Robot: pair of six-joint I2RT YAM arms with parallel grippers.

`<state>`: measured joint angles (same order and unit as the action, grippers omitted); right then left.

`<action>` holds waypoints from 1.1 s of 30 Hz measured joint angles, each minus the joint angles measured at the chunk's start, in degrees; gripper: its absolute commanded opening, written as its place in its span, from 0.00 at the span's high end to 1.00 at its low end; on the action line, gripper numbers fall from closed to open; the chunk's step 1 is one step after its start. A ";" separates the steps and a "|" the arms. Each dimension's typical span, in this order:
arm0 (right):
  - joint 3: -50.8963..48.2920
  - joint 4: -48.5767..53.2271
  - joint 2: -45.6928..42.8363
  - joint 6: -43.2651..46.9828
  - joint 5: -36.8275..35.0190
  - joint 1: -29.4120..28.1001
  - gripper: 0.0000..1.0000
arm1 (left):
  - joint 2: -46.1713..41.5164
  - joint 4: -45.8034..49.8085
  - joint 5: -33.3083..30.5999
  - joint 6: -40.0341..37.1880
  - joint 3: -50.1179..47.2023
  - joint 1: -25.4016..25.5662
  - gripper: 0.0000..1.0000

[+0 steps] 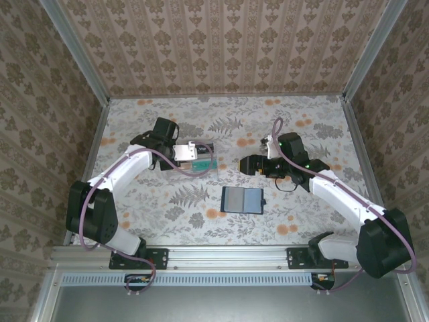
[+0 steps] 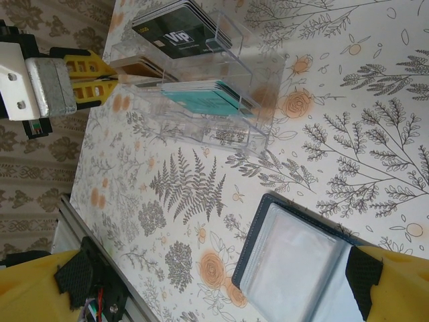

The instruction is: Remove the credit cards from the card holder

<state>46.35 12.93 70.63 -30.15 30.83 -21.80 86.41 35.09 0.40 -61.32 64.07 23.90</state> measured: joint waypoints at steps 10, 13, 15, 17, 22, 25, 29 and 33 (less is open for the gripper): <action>0.00 -0.37 0.00 -0.02 0.02 0.00 0.00 | 0.13 -0.87 -0.17 0.02 0.00 0.00 0.82; 0.00 -0.63 0.00 -0.04 0.07 0.00 0.00 | 0.13 -0.90 -0.17 0.13 0.00 0.00 0.81; 0.00 -0.72 0.00 -0.04 0.07 0.00 0.00 | 0.11 -0.90 -0.15 0.66 0.00 0.00 0.80; 0.00 -0.72 0.00 -0.09 0.17 0.00 0.00 | -0.04 -1.33 -0.13 2.08 0.00 0.00 0.73; 0.00 -0.66 0.00 -0.17 -0.11 -0.35 0.00 | -4.57 -2.91 1.57 10.58 0.00 0.00 0.46; 0.00 0.00 0.00 0.02 -1.49 -1.95 0.00 | -9.66 -4.37 3.82 18.08 -0.09 0.02 0.26; 0.00 1.46 0.00 0.28 -3.82 -4.98 0.01 | -17.42 -8.00 6.47 30.69 -2.21 0.04 0.00; -0.11 2.21 0.00 0.22 -6.32 -7.21 0.01 | -23.80 -9.44 9.25 44.83 -4.96 -0.28 0.00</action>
<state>46.24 15.14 70.63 -29.93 24.51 -29.02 62.61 25.65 9.65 -16.49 59.11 23.62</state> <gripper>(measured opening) 0.989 0.999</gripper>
